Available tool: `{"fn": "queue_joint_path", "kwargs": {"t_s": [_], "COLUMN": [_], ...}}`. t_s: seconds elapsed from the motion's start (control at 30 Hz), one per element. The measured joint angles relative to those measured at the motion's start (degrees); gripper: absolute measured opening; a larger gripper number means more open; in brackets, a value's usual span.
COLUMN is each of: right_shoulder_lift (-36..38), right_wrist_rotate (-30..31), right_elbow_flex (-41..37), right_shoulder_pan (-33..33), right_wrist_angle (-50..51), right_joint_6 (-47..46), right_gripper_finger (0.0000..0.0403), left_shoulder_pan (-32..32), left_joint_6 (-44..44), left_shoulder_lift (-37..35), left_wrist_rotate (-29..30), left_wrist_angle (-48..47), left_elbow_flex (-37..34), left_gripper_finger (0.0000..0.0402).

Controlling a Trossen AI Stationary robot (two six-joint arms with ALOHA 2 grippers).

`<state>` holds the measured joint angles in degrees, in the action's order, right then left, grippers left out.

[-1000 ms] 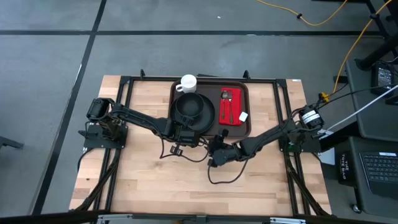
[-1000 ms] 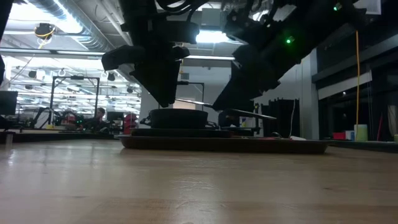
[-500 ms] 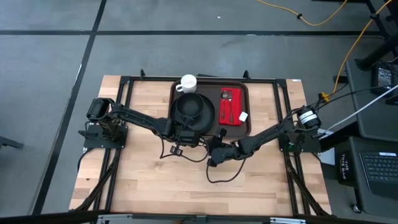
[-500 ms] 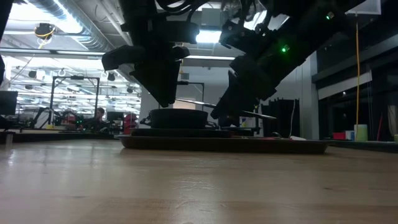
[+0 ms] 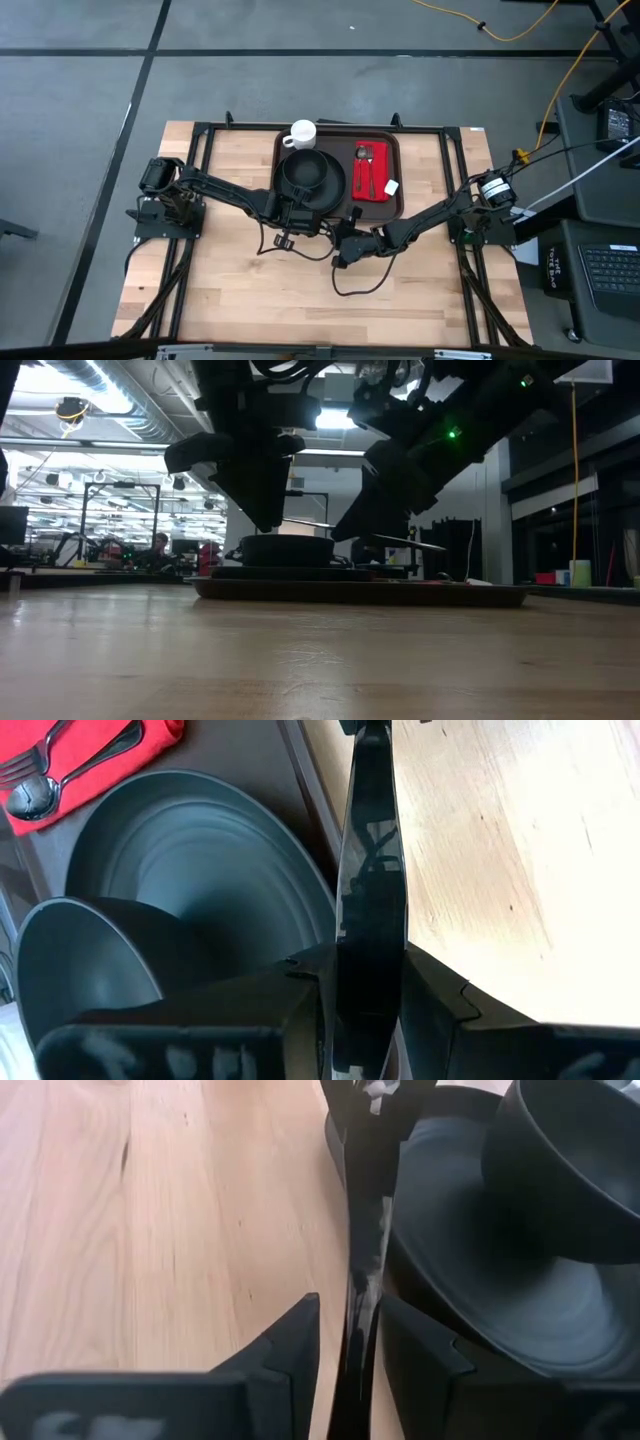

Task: Set up tray
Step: Put the black dinner knife on top of the red napkin on the right side of the fork

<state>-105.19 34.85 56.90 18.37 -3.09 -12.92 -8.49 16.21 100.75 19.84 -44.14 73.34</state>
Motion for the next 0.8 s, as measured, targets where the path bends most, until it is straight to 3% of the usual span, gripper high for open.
{"fn": "queue_joint_path", "kwargs": {"t_s": [0.6, 0.8], "right_shoulder_lift": [0.0, 0.0], "right_wrist_rotate": [0.0, 0.0], "right_elbow_flex": [0.0, 0.0], "right_shoulder_pan": [-1.0, -1.3], "right_wrist_angle": [-0.5, -1.5], "right_joint_6": [-0.4, -0.3], "right_gripper_finger": [0.0107, 0.0064], "left_shoulder_pan": [0.0, 0.0], "left_joint_6": [0.0, -0.1], "left_shoulder_lift": [0.0, 0.0], "left_wrist_rotate": [0.0, 0.1], "left_wrist_angle": [0.0, 0.0], "left_elbow_flex": [0.0, 0.0], "left_gripper_finger": [0.0069, 0.0069]}}
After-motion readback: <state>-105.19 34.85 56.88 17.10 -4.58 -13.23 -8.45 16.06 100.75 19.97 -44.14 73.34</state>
